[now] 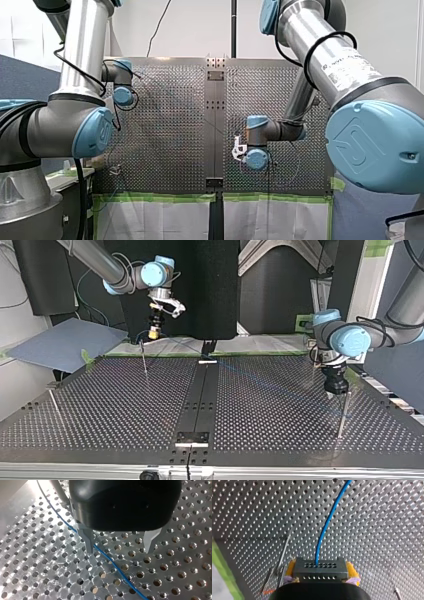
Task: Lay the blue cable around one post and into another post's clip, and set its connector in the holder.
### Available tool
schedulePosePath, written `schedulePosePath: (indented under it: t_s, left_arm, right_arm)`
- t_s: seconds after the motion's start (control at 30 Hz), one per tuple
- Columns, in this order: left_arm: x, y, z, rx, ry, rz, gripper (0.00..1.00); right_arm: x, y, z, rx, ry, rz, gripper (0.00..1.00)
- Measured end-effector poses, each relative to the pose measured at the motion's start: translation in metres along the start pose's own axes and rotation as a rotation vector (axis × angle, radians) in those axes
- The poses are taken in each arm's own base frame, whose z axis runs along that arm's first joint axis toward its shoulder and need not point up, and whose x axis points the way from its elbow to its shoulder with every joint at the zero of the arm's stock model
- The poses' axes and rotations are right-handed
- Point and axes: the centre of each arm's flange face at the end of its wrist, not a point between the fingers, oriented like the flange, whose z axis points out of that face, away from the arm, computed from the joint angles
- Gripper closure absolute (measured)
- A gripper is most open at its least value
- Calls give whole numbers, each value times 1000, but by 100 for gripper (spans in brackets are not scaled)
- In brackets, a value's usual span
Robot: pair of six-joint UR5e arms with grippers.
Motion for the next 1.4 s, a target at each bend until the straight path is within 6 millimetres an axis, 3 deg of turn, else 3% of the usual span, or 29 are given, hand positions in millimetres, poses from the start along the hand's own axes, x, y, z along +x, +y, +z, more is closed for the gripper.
schedulePosePath:
  t_s: [0.6, 1.03, 1.4]
  left_arm:
    - [4, -6, -3, 10, 9, -3, 0]
    - [3, -6, -2, 10, 7, -4, 0]
    - [2, -5, -2, 9, 6, -4, 0]
  right_arm:
    - [-36, 38, -51, -74, -4, 2, 100]
    - [-96, 103, -86, -175, -86, 11, 100]
    - [-108, 145, -102, -191, -121, 43, 100]
